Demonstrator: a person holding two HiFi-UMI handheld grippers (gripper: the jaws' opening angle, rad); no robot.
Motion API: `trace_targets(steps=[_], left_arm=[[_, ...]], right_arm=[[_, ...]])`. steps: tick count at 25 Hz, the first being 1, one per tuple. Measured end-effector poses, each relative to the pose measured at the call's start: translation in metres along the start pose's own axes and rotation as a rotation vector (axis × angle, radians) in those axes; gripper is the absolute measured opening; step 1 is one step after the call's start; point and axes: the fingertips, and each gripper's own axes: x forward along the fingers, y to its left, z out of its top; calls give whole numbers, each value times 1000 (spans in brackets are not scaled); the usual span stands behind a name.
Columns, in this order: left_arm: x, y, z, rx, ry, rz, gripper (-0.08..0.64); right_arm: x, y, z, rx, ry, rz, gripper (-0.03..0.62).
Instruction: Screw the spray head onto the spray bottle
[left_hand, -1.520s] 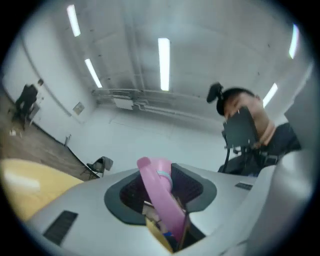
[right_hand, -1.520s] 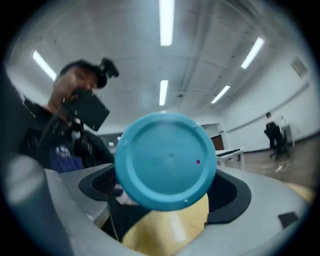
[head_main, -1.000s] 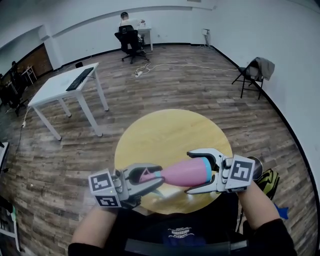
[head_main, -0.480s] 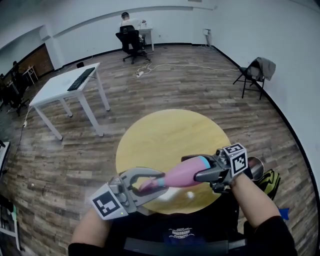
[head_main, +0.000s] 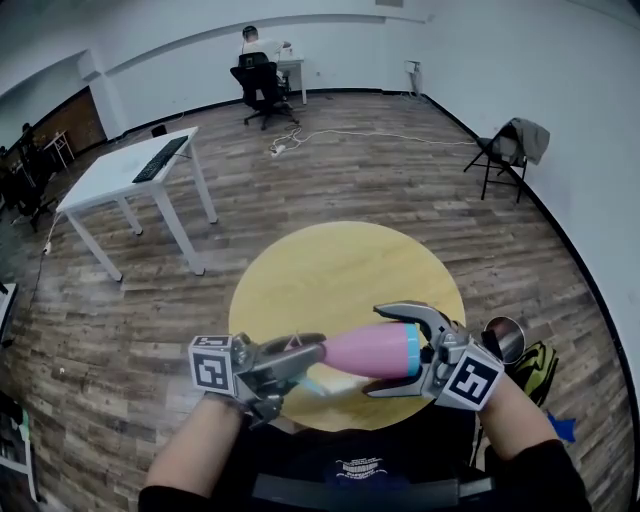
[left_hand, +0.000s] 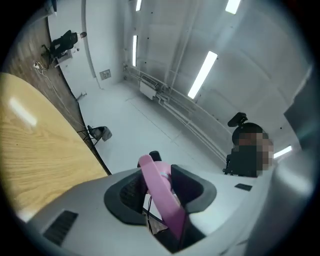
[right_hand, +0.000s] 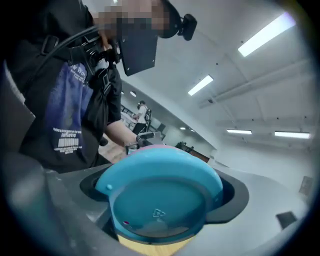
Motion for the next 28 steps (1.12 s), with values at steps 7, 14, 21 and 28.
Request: trace_targets(steps=[7,14,21,28], left_arm=[[14,-26,-6,458,114,92,173],[24,-54,-40,1384,472,158,173],[9,-32,8,449,38,48,167],[2,1,-2,-29,-37,2,164]], right_arm=[[-13,-18,8,598,-228,126,511],[-16,-19,-5,1340,-431,482,509],[-21,-42,24,656,-329,81,590],[-8,-3,9,-30,-29,-44,575]])
